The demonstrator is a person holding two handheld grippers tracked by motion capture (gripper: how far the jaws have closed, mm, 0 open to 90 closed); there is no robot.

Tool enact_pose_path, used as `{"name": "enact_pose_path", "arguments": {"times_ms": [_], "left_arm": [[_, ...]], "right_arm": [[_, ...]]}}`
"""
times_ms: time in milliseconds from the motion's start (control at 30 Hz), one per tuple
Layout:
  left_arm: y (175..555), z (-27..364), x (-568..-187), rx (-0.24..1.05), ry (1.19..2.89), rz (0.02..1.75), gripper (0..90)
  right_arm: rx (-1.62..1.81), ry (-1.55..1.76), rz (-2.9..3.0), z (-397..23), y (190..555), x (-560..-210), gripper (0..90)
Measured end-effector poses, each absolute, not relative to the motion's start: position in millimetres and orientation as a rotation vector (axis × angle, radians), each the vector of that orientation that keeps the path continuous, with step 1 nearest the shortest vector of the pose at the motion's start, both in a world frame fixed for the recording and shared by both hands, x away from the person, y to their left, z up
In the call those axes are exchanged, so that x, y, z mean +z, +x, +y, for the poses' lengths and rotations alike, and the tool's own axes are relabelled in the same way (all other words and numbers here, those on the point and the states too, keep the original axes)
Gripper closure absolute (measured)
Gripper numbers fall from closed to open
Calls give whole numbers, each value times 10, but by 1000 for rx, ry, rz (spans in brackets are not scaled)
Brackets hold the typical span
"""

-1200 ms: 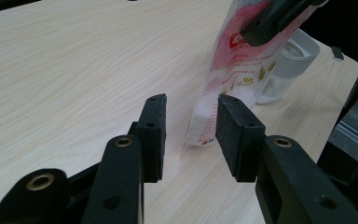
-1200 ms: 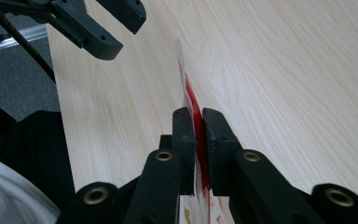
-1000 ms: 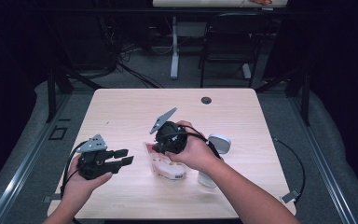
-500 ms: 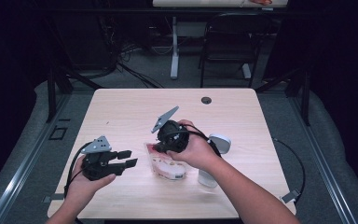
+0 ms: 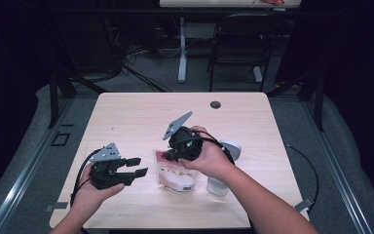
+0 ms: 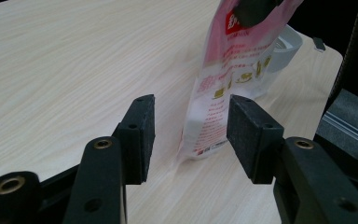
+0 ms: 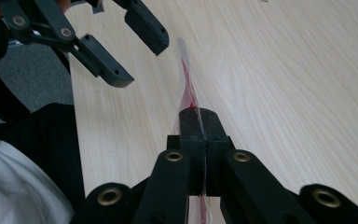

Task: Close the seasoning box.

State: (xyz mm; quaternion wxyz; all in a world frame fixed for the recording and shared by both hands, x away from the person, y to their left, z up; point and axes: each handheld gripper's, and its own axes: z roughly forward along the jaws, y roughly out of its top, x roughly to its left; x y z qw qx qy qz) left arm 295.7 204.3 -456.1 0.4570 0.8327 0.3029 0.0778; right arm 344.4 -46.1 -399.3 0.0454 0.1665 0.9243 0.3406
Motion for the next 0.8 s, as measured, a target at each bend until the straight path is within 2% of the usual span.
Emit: {"name": "enact_pose_path", "arguments": {"times_ms": [233,500,800], "left_arm": [[2967,2004,-4603,186,2051,742,516],[2982,1910,-4638,177,2056,695,463],[2979,1843,-4670,177,2052,635,459]], "right_arm": [[1066,487,2809,-493,3396,-3923,900],[1088,461,2778,-531,3331,-3826,900],[1092,431,2769,-557,3284,-3730,900]]}}
